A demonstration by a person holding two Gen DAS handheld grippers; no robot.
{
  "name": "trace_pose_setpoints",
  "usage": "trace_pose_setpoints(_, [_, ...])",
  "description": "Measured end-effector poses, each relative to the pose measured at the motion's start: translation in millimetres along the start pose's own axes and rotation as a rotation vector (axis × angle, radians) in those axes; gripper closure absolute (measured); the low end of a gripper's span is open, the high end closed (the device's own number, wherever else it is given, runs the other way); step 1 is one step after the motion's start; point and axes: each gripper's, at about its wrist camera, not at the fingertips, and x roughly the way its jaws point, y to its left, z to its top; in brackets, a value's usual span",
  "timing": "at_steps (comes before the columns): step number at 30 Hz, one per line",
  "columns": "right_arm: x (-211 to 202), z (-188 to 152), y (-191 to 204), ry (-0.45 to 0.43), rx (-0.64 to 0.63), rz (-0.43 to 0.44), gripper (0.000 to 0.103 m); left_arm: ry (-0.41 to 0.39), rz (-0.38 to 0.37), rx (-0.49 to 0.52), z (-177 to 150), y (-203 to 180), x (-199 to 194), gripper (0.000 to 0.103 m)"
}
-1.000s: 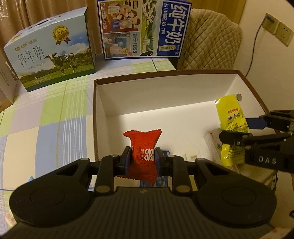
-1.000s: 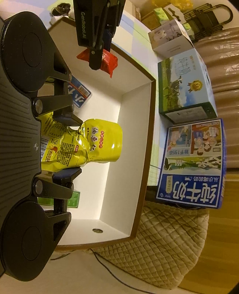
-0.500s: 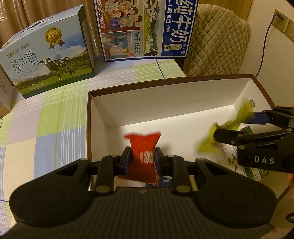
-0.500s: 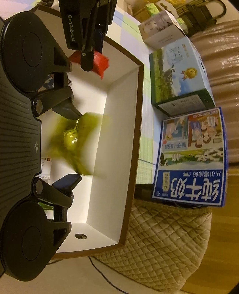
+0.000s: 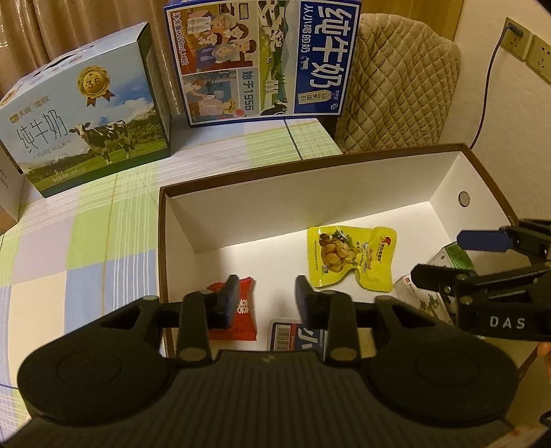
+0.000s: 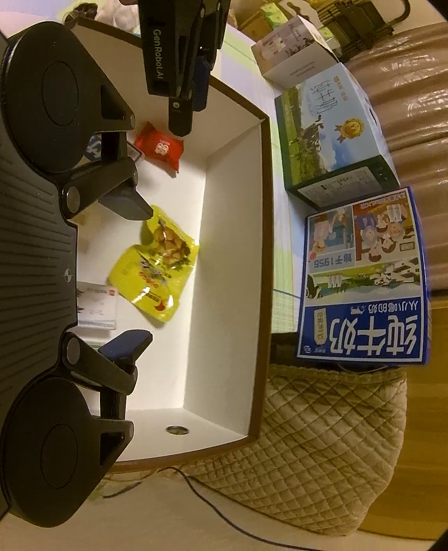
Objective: Organize objects
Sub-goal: 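Withdraw both grippers from the brown box toward the remaining table items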
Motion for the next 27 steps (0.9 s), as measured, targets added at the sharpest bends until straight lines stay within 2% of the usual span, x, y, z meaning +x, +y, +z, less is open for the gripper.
trace_pose_setpoints(3, [-9, -6, 1, 0.004, 0.01, -0.001, 0.034, -0.001, -0.013, -0.002, -4, 1, -7, 0.064])
trace_pose_setpoints(5, [-17, -11, 1, 0.0, 0.02, 0.002, 0.033, -0.005, -0.022, -0.008, -7, 3, -13, 0.053])
trace_pose_setpoints(8, [-31, -17, 1, -0.017, 0.048, 0.01, 0.031, -0.016, -0.032, -0.016, -14, 5, -25, 0.045])
trace_pose_setpoints(13, [-54, -27, 5, -0.04, 0.075, 0.018, 0.029, -0.033, -0.041, -0.036, -27, 10, -46, 0.034])
trace_pose_setpoints(27, [-99, -51, 26, -0.054, 0.075, 0.065, 0.028, -0.08, -0.016, -0.086, -61, 11, -108, 0.024])
